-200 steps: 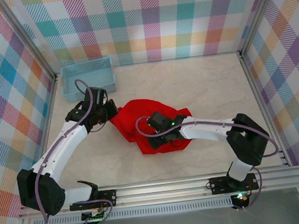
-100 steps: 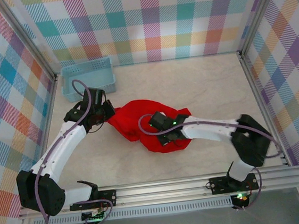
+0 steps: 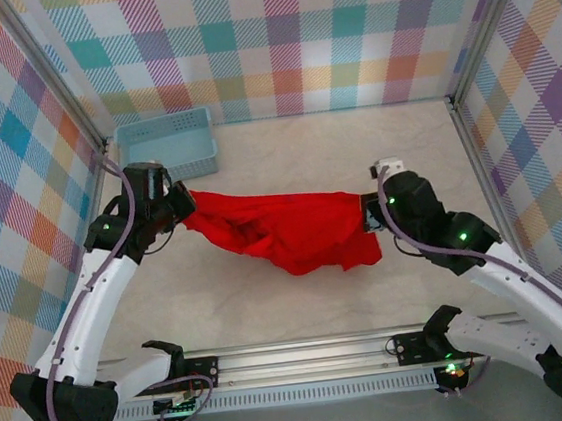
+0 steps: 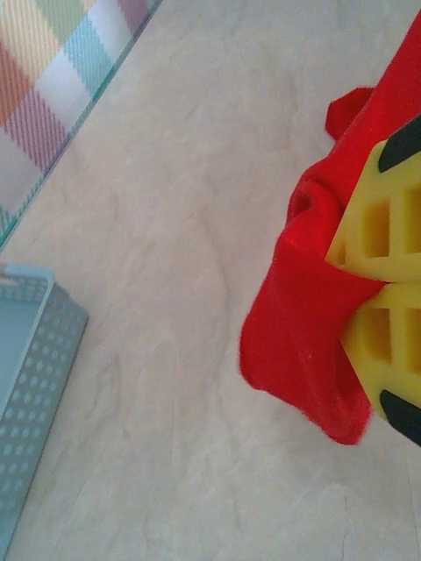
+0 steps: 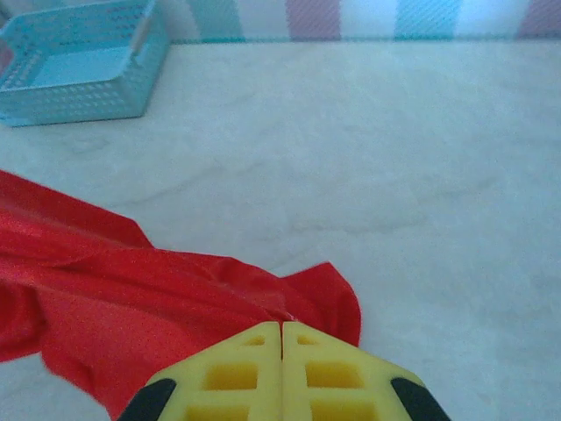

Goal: Fold the inside-out t-shirt

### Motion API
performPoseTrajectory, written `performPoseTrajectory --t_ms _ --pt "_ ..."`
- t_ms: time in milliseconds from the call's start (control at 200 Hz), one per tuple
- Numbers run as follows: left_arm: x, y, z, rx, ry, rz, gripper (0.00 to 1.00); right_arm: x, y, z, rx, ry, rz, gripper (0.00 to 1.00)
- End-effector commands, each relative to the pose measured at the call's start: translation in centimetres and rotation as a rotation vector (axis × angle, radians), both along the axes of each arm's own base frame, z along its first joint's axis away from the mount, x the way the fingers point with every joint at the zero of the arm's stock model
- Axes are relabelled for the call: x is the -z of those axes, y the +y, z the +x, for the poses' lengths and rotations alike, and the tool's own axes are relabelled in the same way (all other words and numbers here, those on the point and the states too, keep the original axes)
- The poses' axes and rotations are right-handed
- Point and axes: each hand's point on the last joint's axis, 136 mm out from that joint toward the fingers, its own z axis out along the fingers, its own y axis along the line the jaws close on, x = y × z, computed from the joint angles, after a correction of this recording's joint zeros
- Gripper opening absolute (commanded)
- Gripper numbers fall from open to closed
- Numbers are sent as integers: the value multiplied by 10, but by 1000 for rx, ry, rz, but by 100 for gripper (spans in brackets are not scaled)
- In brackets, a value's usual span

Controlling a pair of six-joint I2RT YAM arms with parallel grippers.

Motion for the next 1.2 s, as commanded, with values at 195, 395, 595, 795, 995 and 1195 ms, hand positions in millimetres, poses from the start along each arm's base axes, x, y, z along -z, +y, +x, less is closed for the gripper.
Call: performPoseTrajectory --t_ms 195,395,595,795,995,1195 --pt "89 -15 43 78 284 94 4 92 -30 55 197 313 -96 0" --pt "98 -22 52 93 287 79 6 112 -73 79 353 385 -82 0" --pt "108 -40 53 173 294 11 24 123 -48 83 236 426 -56 35" --pt "107 -17 43 71 249 19 49 106 24 69 5 311 -132 70" --pt "132 6 25 0 271 44 64 122 123 64 -252 323 -169 79" --pt "182 13 25 -26 393 -17 68 151 188 85 -373 349 -192 84"
